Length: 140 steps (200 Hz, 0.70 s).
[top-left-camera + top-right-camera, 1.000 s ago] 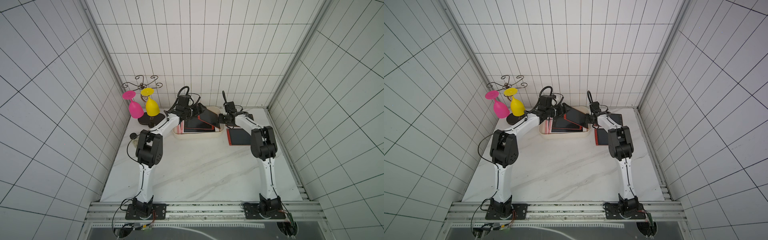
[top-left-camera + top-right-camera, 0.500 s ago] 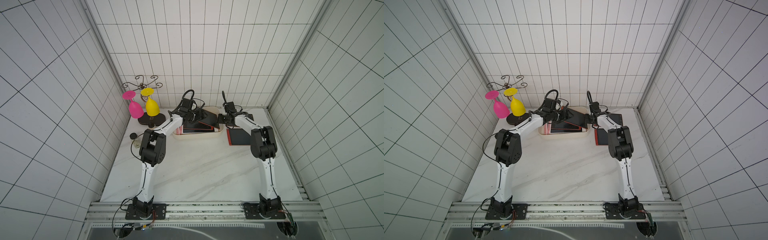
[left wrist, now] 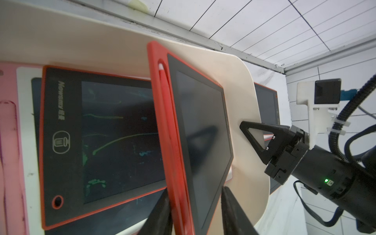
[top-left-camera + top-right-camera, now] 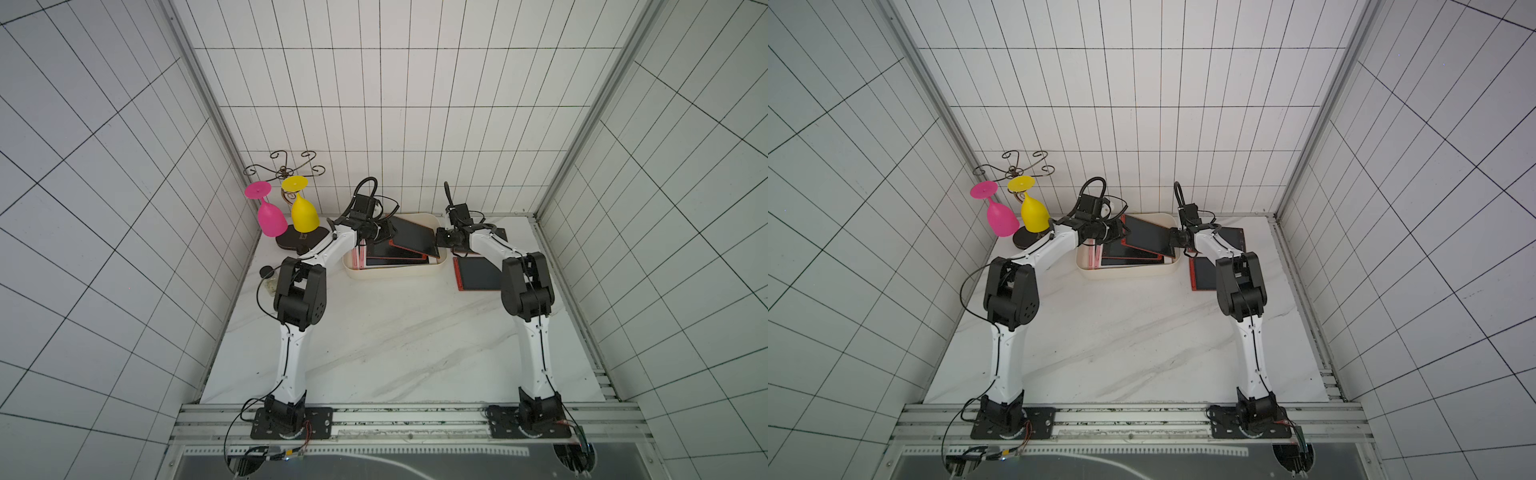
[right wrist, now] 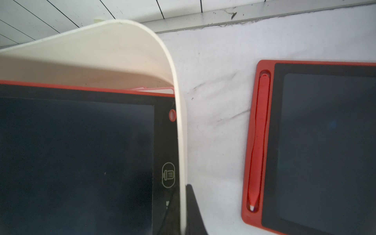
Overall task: Take out the writing tablet from the storage box
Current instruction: Pick up the writing tablet from the storage box.
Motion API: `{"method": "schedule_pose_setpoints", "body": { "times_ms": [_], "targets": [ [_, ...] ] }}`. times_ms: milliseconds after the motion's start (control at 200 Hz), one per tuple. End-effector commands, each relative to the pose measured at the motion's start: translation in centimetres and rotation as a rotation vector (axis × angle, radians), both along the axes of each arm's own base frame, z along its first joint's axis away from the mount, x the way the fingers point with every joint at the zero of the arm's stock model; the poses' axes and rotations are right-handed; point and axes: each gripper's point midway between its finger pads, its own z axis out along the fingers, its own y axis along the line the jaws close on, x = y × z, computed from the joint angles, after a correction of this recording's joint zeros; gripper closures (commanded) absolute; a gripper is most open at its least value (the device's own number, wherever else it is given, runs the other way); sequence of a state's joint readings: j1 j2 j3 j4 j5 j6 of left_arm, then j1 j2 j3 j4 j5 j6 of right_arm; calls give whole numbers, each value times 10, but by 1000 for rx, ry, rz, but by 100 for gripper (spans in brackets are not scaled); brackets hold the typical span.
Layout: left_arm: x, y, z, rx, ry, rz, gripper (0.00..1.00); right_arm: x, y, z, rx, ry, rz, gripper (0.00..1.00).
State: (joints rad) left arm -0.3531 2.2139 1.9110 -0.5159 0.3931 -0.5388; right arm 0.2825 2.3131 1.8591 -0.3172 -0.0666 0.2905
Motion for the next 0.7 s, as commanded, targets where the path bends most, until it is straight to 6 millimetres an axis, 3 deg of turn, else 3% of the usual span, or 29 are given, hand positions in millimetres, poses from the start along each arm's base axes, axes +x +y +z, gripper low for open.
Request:
{"method": "schedule_pose_setpoints", "body": {
  "times_ms": [0,70,270,520,695],
  "targets": [
    [2,-4,-4,3,-1,-8,70,-38,15,-39,27,160,40,100],
    [1,-4,-5,3,1,-9,75,-38,15,-39,28,160,37,100],
    [0,-3,2,-12,2,-8,100,-36,14,-36,30,157,27,100],
    [0,4,39,-80,-31,18,100,-34,12,-32,29,158,14,100],
    [-3,10,80,-125,-91,33,100,-33,11,-27,30,147,11,100]
  ]
}}
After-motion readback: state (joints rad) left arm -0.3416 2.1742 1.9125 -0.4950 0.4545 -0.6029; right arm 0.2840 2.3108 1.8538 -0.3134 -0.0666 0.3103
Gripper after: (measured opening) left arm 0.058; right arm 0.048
